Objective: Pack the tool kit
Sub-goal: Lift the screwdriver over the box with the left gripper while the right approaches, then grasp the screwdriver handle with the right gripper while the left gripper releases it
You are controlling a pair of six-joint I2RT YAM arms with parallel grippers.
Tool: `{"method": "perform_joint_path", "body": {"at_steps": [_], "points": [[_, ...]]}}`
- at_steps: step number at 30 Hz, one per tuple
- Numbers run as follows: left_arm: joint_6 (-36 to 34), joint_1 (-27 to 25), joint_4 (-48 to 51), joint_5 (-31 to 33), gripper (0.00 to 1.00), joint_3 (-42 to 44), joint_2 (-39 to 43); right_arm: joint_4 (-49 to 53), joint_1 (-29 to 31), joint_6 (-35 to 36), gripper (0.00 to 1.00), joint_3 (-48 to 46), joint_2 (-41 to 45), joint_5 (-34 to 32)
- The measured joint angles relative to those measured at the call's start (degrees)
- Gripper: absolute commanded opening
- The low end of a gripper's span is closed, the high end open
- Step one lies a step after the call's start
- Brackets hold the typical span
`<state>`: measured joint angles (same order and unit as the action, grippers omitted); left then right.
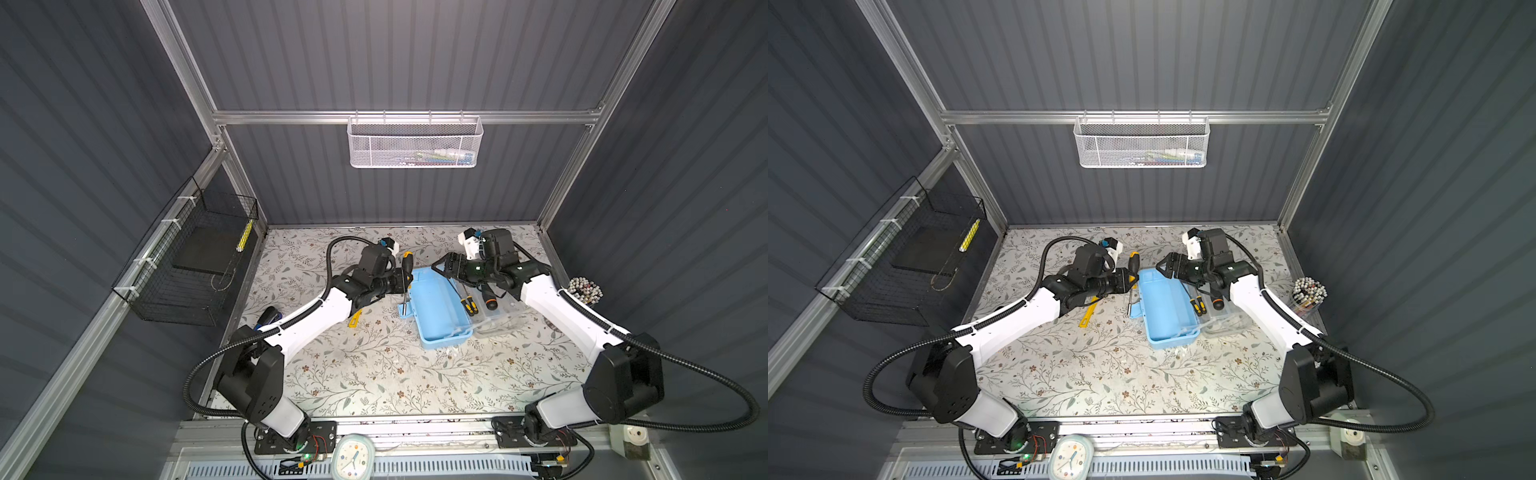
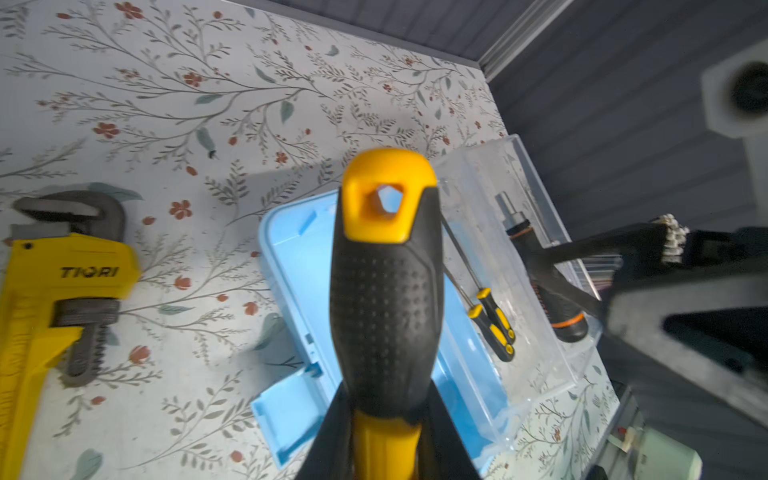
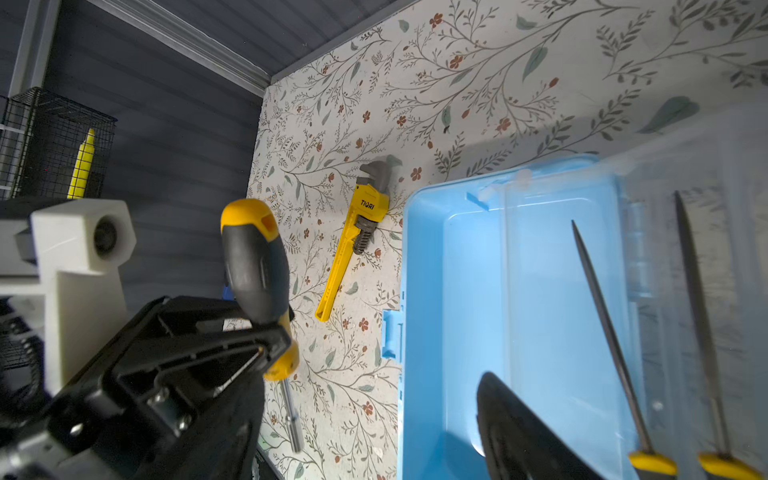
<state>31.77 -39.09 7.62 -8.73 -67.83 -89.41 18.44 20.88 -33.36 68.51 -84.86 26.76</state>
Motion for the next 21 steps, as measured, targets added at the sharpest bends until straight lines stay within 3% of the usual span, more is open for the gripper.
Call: {"method": "perform_joint_path", "body": {"at_steps": [11, 21], "points": [[2.2, -3.5, -3.3, -4.3, 0.0, -1.4, -2.5, -3.0, 2.4, -1.6, 0.78, 2.1, -2.0, 0.8], [2.9, -3.7, -5.0, -5.3, 0.0, -2.5, -3.5, -4.3, 2.5, -2.9, 0.58, 2.4, -2.6, 2.4]]}}
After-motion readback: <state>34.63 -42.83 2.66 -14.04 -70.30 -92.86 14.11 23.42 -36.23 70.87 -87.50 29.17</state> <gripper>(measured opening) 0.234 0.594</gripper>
